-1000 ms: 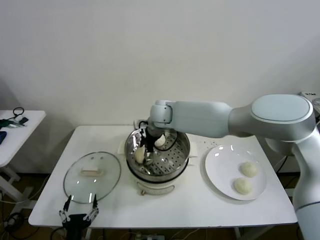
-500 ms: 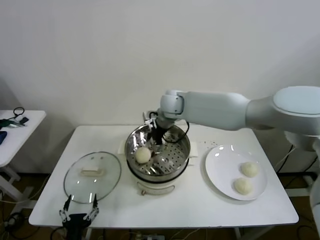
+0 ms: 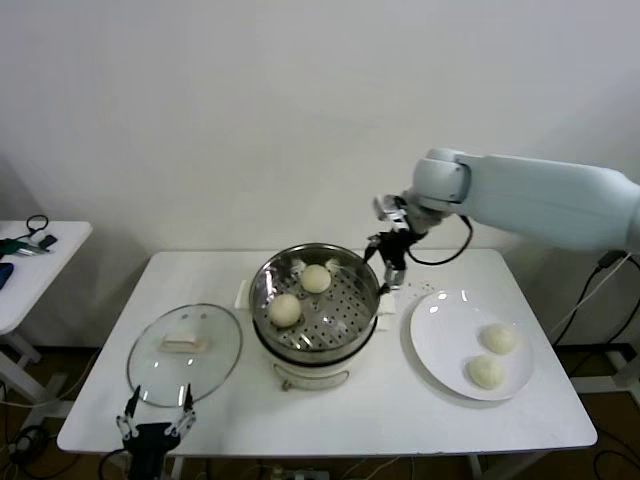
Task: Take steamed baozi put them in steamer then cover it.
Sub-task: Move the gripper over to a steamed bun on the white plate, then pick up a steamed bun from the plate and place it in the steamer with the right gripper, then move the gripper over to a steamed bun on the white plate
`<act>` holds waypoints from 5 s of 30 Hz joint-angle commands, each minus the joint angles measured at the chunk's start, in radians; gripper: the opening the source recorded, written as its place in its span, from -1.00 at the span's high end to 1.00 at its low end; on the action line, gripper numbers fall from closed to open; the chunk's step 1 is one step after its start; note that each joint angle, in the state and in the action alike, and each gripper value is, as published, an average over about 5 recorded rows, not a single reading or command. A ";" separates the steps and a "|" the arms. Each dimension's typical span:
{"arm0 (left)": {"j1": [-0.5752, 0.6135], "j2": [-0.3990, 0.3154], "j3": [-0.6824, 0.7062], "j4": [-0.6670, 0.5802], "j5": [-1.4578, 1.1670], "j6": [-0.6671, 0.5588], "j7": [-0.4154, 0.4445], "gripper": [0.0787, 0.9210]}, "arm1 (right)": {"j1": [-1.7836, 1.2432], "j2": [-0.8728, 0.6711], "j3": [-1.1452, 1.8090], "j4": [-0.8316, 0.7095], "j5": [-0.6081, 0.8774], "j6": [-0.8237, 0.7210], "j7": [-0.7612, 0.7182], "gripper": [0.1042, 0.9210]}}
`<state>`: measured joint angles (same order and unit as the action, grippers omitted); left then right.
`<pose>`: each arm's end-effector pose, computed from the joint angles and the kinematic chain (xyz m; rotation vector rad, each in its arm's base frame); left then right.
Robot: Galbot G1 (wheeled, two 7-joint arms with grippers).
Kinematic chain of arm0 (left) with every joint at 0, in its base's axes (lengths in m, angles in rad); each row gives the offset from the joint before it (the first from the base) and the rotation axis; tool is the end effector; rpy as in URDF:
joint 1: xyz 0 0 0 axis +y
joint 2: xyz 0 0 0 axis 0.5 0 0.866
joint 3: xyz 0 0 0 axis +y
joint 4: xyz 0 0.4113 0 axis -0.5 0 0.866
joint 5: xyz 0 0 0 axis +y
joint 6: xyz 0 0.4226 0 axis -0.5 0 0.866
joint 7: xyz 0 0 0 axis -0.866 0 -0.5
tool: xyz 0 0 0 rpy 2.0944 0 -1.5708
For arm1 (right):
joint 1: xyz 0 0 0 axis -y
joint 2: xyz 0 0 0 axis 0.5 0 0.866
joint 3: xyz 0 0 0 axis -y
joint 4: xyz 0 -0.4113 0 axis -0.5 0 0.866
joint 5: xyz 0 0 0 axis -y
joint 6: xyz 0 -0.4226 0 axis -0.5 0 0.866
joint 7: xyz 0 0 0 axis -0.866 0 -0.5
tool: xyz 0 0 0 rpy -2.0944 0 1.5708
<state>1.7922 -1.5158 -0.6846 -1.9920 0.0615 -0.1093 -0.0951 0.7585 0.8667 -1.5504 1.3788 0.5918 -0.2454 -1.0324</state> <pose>0.1207 0.0749 -0.4307 0.2619 -2.9106 -0.3093 0.6400 -0.0415 -0.0525 1.5120 -1.3767 1.3394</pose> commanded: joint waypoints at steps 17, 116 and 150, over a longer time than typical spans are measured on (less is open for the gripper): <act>0.002 -0.021 -0.008 -0.001 0.046 0.018 -0.004 -0.77 | -0.650 -0.376 0.423 -0.063 -0.572 0.116 -0.080 -0.76; 0.012 -0.005 -0.015 0.029 0.021 0.011 -0.009 -0.77 | -0.264 0.462 0.227 0.041 -0.825 0.811 -0.239 -0.47; 0.003 0.004 -0.013 0.023 0.029 0.013 -0.008 -0.77 | -0.100 0.249 0.275 -0.044 -0.659 0.554 -0.111 -0.76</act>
<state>1.7971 -1.5141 -0.7004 -1.9639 0.0865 -0.0976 -0.1037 0.5624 1.2426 -1.2591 1.3690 -0.1879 0.4885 -1.2222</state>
